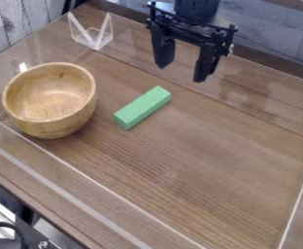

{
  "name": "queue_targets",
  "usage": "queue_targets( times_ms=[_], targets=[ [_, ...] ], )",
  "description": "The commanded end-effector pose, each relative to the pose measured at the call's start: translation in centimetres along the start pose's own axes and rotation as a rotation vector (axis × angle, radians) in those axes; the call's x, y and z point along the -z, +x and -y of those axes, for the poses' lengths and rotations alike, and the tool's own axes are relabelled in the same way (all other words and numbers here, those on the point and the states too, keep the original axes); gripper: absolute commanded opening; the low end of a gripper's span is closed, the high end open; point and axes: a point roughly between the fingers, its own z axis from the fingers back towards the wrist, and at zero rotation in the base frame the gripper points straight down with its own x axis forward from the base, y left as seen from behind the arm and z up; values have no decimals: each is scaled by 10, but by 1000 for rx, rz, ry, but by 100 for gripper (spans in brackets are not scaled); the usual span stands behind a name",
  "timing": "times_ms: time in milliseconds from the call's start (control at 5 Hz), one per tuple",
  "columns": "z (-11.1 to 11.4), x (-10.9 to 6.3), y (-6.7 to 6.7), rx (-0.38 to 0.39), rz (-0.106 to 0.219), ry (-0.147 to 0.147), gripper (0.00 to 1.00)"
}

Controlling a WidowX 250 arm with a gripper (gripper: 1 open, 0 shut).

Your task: Put green object into wooden bowl

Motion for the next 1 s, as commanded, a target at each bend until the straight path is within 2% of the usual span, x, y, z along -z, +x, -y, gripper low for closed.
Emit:
queue_targets(
  times_ms=[0, 200, 400, 800],
  targets=[
    [-6, 5, -4, 36, -5, 7, 100],
    [-22, 23, -9, 123, -1, 24, 100],
    [-39, 35, -11, 213, 36, 42, 100],
    [-68, 49, -14, 165, 104, 65, 100]
  ],
)
